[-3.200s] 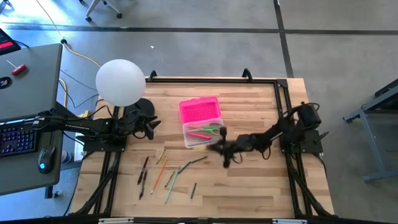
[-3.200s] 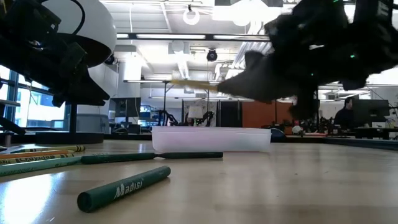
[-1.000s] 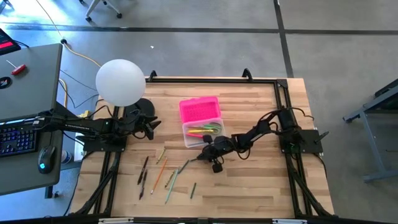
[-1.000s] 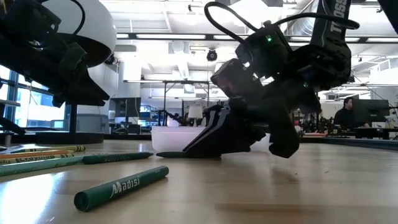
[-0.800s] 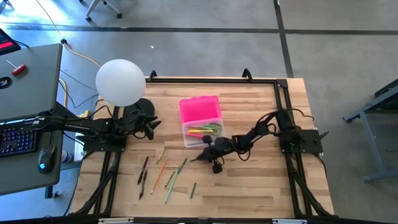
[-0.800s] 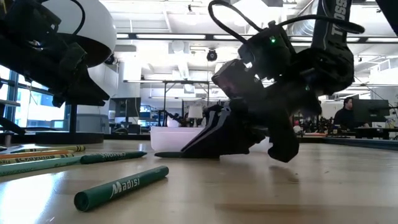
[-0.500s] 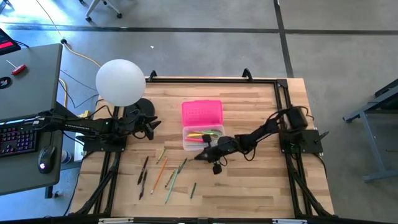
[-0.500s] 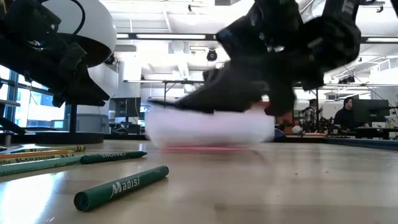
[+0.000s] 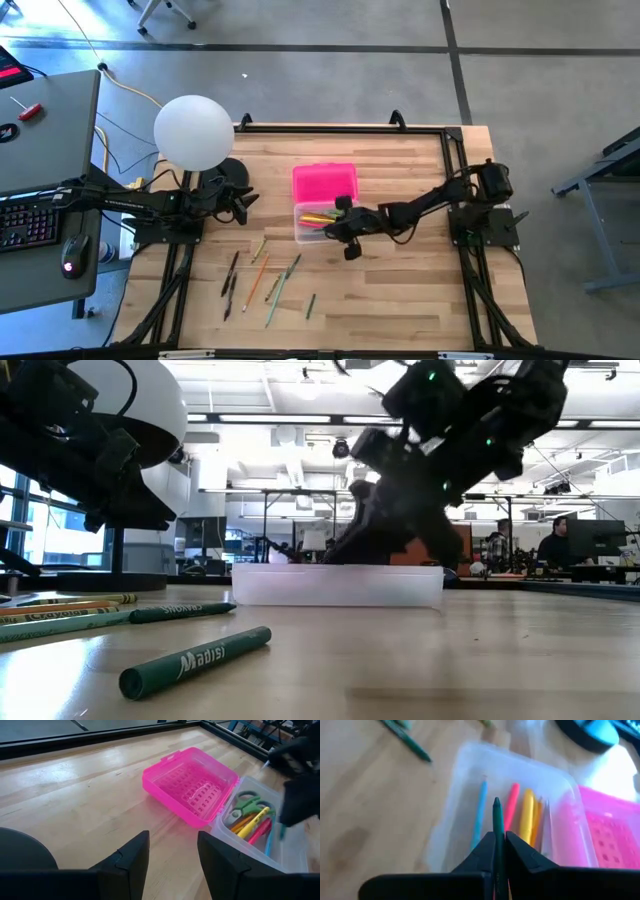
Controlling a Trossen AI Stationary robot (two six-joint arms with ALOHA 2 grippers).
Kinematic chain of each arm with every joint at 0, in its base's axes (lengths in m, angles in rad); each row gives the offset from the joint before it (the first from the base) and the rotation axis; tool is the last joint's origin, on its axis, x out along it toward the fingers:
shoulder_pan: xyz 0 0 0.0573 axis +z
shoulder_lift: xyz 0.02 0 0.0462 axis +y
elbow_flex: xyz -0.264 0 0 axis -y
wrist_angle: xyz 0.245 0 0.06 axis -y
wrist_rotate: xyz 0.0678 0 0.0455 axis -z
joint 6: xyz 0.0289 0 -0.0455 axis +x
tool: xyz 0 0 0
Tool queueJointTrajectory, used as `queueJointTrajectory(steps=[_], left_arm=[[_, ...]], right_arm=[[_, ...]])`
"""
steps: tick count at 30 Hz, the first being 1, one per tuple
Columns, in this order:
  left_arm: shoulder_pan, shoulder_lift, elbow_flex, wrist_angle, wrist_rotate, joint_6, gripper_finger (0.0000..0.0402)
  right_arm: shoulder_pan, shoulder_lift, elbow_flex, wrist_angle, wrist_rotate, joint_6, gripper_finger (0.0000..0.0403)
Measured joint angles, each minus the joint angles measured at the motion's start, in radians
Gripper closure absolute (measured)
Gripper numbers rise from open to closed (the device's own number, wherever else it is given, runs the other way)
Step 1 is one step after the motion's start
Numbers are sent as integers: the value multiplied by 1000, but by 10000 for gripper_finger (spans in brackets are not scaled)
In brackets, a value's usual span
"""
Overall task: Pick & place school supplies into a supply box
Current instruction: Put the right dark green crayon into the pink supply box
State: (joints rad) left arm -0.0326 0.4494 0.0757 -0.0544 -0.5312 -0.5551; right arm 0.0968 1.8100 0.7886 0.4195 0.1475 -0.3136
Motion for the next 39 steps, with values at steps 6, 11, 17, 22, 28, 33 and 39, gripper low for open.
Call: queueJointTrajectory(steps=[6,11,17,22,28,33,39], left_arm=[[0,0,0,0,0,-4,204],[0,0,0,0,1,-4,204],[0,0,0,0,19,-4,204],[0,0,0,0,19,-4,204],[0,0,0,0,48,-4,204],[0,0,0,3,69,-6,204],[0,0,0,1,69,-2,204]], right_arm=[[-38,7,0,8,-30,58,380],[-39,8,0,53,-22,71,350],[-3,8,0,175,-77,23,318],[45,8,0,295,-385,0,310],[127,19,29,303,-415,80,318],[185,93,110,293,-352,38,327],[195,228,255,231,-445,35,332]])
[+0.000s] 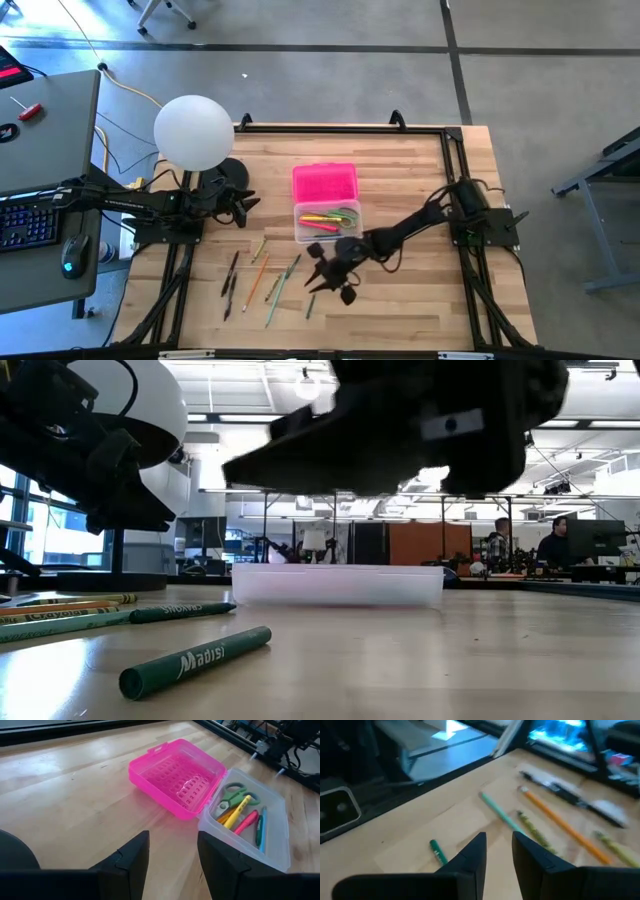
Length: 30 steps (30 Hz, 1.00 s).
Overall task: Pick & place school supplies into a supply box
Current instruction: Put the right dark green crayon into the pink supply box
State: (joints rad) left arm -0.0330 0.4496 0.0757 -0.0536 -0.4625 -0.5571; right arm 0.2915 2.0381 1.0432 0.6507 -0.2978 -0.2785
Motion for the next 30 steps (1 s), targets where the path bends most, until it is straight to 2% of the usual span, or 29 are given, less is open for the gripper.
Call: queueJointTrajectory(steps=[4,9,13,25,30], left_arm=[[0,0,0,0,12,-5,204],[0,0,0,-2,83,-18,204],[0,0,0,-1,91,-20,204],[0,0,0,-1,90,-20,204],[0,0,0,-1,89,-20,204]], right_arm=[[5,85,116,-61,-99,-3,332],[25,187,266,-227,-152,-50,332],[32,224,346,-359,-198,-104,335],[20,228,349,-476,-197,-243,351],[14,228,350,-490,-197,-247,351]])
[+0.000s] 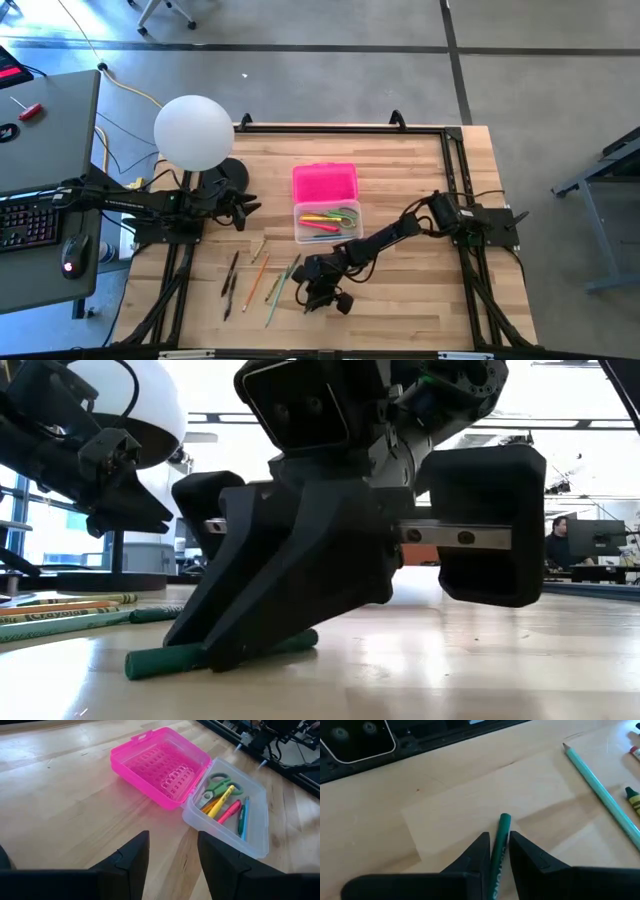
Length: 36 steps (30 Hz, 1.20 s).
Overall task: Pick & place school supplies into a supply box
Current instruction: Put the right dark green crayon into the pink supply box
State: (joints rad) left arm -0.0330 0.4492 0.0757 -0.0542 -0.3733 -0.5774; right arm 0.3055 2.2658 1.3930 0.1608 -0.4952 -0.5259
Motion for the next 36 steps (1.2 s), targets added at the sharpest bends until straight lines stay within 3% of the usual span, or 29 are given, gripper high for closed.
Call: queueJointTrajectory(steps=[6,15,26,31,36], left_arm=[[0,0,0,0,-1,0,204],[0,0,0,0,-2,0,204],[0,0,0,0,-5,27,204],[0,0,0,-1,-6,30,204],[0,0,0,-1,-6,30,204]], right_arm=[[-5,32,2,13,-16,9,352],[-7,158,4,211,-79,149,391],[-5,113,0,211,-62,129,396],[-24,39,-3,115,1,15,394],[-39,-42,-5,-13,138,-107,381]])
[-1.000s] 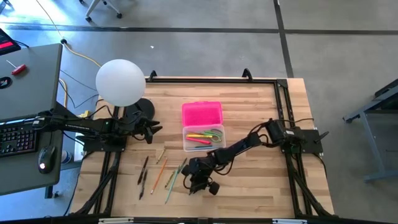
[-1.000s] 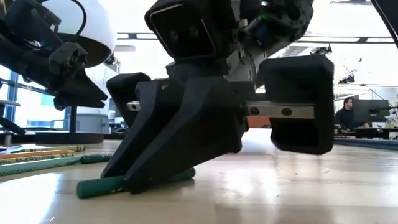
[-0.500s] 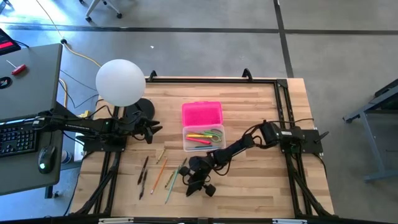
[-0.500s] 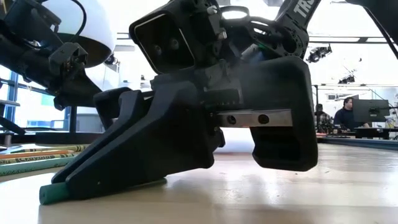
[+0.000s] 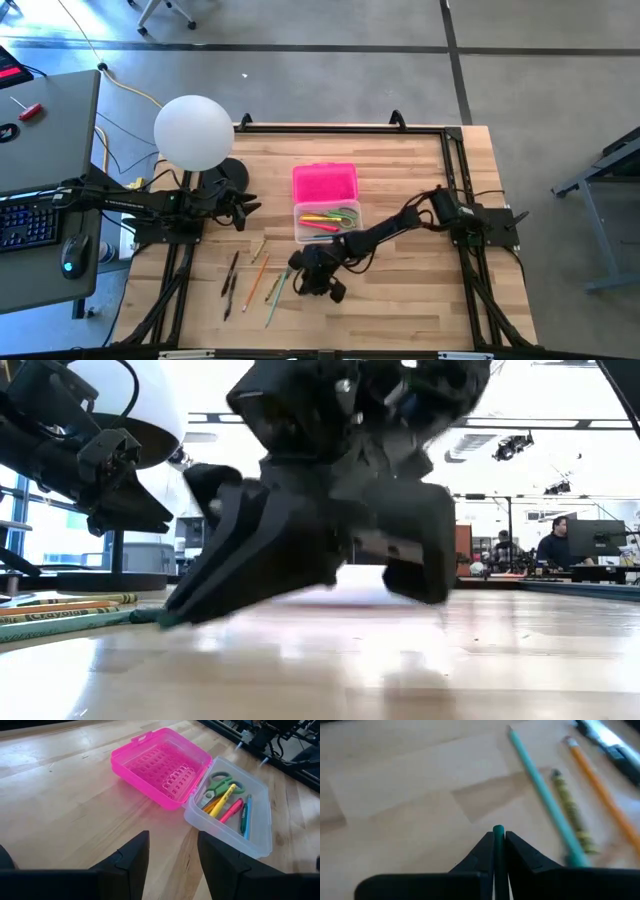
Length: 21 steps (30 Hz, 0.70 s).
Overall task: Pick & place school supplies into a supply box
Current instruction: Put the right dark green crayon into the pink supply box
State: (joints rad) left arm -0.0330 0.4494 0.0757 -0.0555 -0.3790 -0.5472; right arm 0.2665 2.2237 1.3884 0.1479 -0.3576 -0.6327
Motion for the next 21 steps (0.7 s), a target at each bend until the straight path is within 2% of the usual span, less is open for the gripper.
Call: queueJointTrajectory(steps=[5,7,15,21], left_arm=[[0,0,0,0,0,0,204],[0,0,0,1,0,0,204],[0,0,0,1,3,0,204],[0,0,0,1,22,-1,204]], right_arm=[[-10,-92,2,-128,181,-90,391],[-25,-120,1,-173,219,-106,395],[-132,-184,2,-282,255,-99,383],[-245,-183,2,-306,130,-43,396]])
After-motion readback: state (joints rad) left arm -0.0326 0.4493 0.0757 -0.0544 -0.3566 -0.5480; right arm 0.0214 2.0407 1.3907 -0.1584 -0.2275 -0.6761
